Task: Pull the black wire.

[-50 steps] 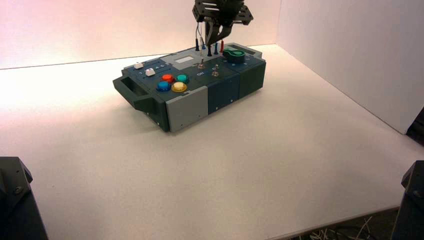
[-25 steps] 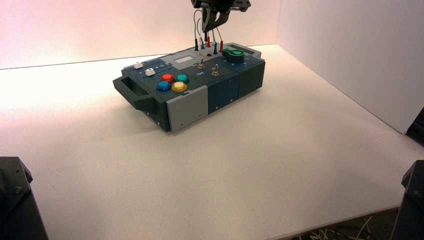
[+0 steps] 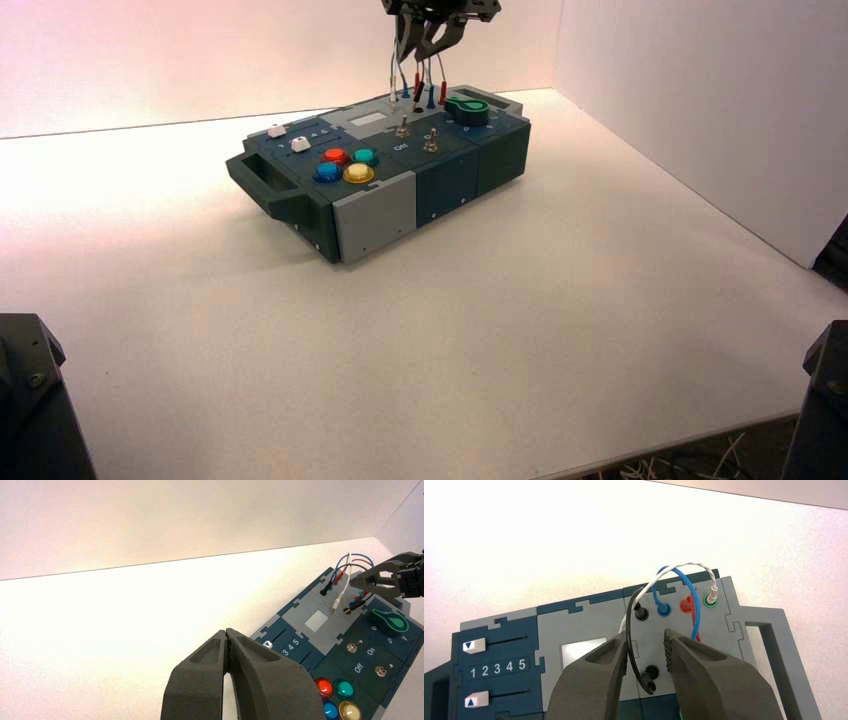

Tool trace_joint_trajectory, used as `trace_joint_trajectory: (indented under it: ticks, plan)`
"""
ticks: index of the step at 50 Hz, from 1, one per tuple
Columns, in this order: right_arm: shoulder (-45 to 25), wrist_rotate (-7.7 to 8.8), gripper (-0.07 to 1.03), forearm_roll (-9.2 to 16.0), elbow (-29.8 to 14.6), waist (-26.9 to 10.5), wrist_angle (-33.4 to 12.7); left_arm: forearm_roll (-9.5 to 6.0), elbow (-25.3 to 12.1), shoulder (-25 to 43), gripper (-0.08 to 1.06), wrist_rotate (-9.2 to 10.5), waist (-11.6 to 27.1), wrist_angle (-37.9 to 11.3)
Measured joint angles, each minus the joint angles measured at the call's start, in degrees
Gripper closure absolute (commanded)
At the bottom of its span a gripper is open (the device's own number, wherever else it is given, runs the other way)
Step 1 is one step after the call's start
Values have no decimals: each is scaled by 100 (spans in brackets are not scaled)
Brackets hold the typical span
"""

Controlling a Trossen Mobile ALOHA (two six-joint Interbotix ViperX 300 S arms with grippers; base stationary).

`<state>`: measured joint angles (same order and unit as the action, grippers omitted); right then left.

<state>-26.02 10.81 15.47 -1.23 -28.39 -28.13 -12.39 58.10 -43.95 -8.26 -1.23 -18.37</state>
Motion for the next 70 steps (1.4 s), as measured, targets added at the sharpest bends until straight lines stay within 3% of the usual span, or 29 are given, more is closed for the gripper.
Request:
trace_joint_trajectory:
  ticks: [18,70]
  plan:
    - [580,0,57,0,343,9,-18,-9,0,-9,101,0,-9,0]
    - [2320,-97,57,0,2856,272,686,-9,0,18,101,0,-35,-26]
